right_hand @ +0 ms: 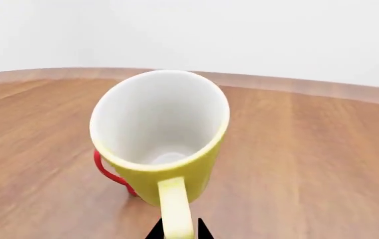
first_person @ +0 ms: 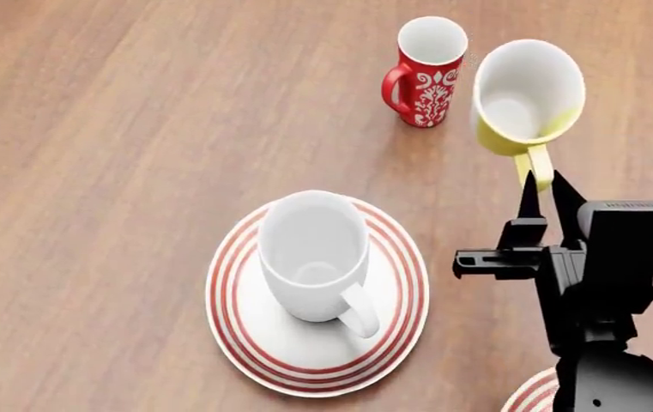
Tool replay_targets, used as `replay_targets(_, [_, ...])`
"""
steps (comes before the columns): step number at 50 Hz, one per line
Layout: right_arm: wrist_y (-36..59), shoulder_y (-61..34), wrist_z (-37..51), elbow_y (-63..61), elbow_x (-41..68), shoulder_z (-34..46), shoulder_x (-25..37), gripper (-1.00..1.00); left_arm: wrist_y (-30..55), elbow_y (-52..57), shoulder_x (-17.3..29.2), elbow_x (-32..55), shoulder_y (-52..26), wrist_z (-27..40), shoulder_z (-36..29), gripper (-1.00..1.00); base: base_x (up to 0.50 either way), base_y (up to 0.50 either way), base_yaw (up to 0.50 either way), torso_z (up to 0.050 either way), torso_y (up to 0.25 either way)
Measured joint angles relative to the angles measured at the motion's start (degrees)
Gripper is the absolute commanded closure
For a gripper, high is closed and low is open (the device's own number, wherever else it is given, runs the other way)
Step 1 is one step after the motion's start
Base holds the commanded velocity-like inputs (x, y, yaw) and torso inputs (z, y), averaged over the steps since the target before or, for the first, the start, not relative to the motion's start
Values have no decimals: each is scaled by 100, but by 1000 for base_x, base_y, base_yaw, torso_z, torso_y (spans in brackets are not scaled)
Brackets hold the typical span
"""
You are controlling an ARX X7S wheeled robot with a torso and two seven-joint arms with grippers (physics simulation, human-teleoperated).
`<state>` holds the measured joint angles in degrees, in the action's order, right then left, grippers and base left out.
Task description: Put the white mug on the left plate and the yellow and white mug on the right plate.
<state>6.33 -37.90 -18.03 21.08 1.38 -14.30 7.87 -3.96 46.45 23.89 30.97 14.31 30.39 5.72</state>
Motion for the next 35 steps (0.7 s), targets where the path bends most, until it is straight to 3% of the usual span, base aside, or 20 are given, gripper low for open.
replay_targets(35, [980, 2995, -470, -3775, 672, -856, 379, 100, 20, -141, 56, 65, -125, 61, 12, -100, 0, 0, 0, 0, 0])
